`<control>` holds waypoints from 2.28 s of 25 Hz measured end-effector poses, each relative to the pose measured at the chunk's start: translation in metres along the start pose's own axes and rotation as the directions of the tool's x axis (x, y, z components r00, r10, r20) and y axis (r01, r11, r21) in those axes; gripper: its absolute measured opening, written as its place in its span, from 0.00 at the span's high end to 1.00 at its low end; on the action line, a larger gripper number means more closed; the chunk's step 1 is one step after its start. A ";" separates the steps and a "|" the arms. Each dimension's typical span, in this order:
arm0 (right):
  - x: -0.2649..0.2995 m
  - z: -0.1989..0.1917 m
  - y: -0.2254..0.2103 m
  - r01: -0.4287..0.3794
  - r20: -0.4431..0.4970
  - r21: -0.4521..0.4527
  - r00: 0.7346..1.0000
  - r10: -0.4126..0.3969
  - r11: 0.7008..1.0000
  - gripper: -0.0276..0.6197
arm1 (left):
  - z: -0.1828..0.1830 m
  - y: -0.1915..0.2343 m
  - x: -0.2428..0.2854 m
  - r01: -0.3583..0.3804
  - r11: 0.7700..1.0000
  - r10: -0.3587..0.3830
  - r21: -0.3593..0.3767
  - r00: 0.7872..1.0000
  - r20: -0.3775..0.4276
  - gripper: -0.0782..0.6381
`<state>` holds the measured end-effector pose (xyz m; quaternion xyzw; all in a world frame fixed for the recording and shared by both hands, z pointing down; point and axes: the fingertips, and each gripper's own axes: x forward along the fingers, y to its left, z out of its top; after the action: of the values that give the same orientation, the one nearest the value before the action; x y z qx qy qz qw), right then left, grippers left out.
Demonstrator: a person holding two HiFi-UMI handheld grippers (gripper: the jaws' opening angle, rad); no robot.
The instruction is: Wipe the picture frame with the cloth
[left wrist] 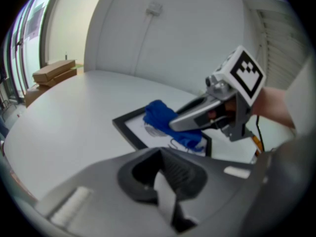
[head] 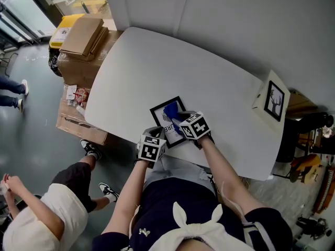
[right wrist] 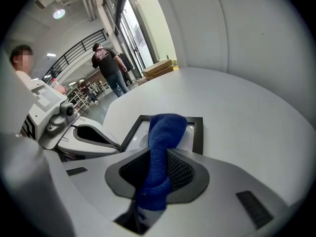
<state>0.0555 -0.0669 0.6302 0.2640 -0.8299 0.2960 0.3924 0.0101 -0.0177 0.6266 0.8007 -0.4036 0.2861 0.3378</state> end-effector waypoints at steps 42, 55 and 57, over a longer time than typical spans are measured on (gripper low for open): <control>0.023 0.007 0.044 -0.177 -0.075 -0.092 0.983 0.170 0.980 0.83 | 0.000 -0.001 0.001 0.027 1.000 -0.027 -0.003 0.999 0.017 0.89; 0.017 0.001 0.048 -0.207 -0.076 -0.111 0.977 0.199 0.972 0.83 | 0.000 -0.003 0.001 0.033 0.999 -0.033 -0.004 0.999 0.016 0.89; 0.017 0.000 0.049 -0.211 -0.078 -0.108 0.976 0.203 0.971 0.83 | 0.000 -0.003 0.000 0.034 0.999 -0.034 -0.004 0.999 0.016 0.89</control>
<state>0.0138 -0.0369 0.6300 0.1428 -0.8553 0.2953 0.4011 0.0127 -0.0165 0.6260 0.8089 -0.3931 0.2733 0.3412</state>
